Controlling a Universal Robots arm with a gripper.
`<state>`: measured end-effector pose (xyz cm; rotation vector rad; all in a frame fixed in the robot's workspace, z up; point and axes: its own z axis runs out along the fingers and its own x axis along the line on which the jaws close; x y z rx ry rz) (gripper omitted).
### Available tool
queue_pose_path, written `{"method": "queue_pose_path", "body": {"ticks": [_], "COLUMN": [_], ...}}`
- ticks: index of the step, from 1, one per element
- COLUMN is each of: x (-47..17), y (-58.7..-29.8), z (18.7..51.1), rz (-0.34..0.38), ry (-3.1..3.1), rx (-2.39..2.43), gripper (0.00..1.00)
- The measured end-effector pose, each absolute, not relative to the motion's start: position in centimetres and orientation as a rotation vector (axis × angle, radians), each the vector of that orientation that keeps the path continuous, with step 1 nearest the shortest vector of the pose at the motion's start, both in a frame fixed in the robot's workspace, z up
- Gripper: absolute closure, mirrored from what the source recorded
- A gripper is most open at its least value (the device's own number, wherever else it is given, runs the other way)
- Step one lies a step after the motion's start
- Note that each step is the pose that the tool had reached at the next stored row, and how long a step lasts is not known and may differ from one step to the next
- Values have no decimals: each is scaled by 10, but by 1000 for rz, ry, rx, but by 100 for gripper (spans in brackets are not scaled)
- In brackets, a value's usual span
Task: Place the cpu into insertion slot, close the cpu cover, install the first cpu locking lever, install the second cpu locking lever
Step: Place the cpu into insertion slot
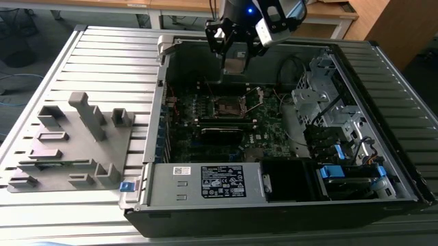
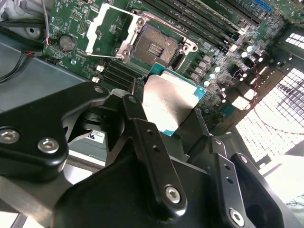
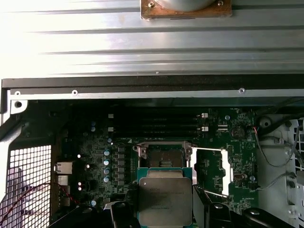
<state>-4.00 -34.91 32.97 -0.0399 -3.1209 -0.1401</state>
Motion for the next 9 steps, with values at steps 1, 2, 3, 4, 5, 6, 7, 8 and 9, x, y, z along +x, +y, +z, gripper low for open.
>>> {"method": "queue_pose_path", "body": {"ticks": [1, 2, 3, 4, 5, 6, 7, 8, 9], "x": [-40, -40, -40, -40, -40, -40, -40, -40, -40], "y": [-349, -349, -349, -349, -349, -349, -349, -349, -349], "z": [329, 330, 329, 329, 329, 329, 329, 329, 328], "rz": [-140, -140, -140, -140, -140, -140, -140, -141, -141], "ry": [-3121, -3121, -3121, -3121, -3121, -3121, -3121, -3121, -3121], "rx": [-40, -40, -40, -40, -40, -40, -40, -40, -40], "gripper": [46, 46, 46, 46, 46, 46, 46, 46, 46]}}
